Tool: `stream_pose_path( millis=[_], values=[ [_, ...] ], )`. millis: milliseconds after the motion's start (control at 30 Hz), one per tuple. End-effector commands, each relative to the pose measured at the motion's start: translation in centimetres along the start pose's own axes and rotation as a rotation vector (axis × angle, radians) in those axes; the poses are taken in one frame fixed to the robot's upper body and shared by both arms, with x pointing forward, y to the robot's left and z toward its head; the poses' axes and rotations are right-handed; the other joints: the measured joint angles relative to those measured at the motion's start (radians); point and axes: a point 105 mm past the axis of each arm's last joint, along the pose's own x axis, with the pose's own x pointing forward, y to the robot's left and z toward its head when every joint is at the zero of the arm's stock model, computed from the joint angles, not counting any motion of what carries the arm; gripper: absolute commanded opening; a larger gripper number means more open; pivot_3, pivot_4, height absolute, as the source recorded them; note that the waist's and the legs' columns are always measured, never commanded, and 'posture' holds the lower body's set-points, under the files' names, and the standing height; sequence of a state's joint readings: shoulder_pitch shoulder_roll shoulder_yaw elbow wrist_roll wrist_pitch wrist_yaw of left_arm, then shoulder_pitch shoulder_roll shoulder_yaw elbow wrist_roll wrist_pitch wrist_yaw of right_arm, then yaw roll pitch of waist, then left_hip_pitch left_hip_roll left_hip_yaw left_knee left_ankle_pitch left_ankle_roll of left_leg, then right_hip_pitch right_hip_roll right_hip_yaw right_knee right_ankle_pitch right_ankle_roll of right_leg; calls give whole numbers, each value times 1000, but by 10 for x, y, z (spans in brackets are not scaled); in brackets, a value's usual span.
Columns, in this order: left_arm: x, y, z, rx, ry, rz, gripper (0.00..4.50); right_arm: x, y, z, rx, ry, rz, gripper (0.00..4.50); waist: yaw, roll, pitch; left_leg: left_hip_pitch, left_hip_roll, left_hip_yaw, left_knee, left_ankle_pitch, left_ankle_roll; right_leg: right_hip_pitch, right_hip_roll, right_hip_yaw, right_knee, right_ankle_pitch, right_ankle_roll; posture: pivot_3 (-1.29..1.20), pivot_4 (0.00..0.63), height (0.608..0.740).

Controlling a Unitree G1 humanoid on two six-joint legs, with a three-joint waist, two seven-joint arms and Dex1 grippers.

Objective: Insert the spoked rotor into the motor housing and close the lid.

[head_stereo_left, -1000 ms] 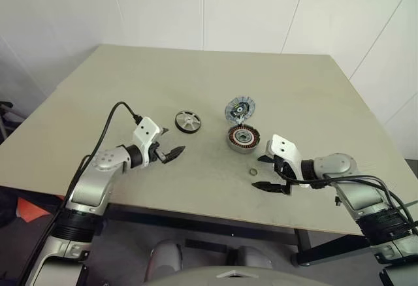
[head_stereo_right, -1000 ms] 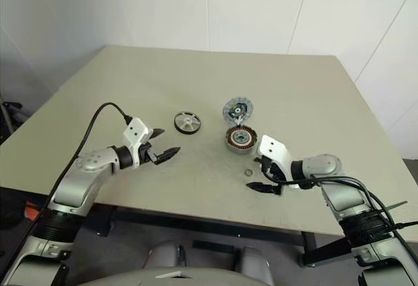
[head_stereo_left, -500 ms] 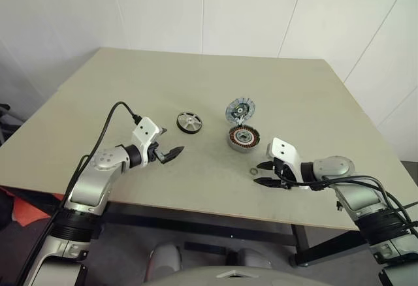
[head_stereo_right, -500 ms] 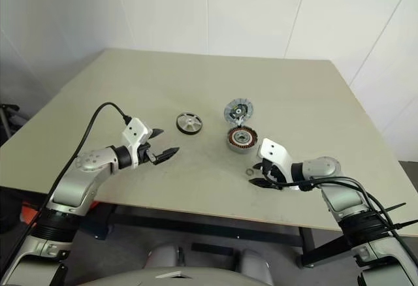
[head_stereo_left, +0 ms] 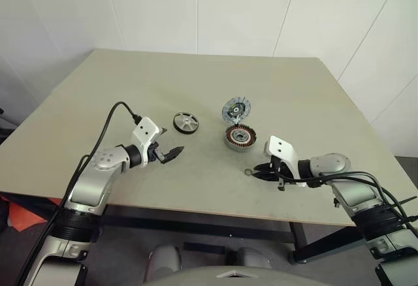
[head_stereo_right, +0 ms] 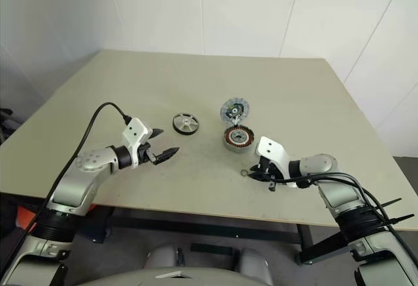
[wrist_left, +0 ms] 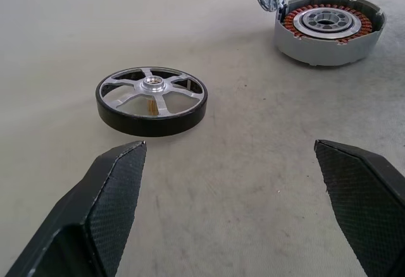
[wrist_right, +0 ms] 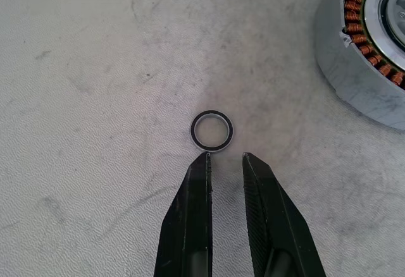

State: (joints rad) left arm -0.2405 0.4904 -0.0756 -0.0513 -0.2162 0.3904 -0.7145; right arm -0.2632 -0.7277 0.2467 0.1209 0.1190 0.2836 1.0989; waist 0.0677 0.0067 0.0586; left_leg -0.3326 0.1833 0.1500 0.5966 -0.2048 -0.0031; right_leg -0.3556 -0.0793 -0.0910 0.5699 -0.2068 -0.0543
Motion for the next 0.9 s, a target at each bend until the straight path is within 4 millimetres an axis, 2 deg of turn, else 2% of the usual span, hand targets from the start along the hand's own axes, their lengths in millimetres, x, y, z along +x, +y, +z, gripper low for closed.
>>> stream_pose_path(
  millis=[33,100,233,500,900],
  values=[
    [-3,6,15,42,-44,19,4500,-11,-1,-4,51,40,23,986,1,0,0,0,0,0,0,0,0,0,0,0,0,0,0,0,0,740],
    [-3,6,15,42,-43,19,4500,-12,1,-2,54,39,36,1436,4,0,0,-1,0,0,-1,0,1,0,0,0,0,0,0,0,0,740],
    [-3,6,15,44,-41,18,4500,-11,-5,0,12,44,-9,2701,3,0,0,-3,0,0,-2,-2,3,-2,0,1,2,0,0,0,0,740],
    [-3,7,14,46,-38,20,4500,-2,-5,4,-16,36,-10,2701,2,0,0,-8,0,2,-5,-2,1,-13,0,4,14,1,0,0,0,740],
    [-7,9,11,45,-27,37,4500,5,4,13,-29,6,51,2701,-2,0,0,-6,1,2,-6,0,-2,-14,1,4,15,0,0,0,0,740]
  ],
)
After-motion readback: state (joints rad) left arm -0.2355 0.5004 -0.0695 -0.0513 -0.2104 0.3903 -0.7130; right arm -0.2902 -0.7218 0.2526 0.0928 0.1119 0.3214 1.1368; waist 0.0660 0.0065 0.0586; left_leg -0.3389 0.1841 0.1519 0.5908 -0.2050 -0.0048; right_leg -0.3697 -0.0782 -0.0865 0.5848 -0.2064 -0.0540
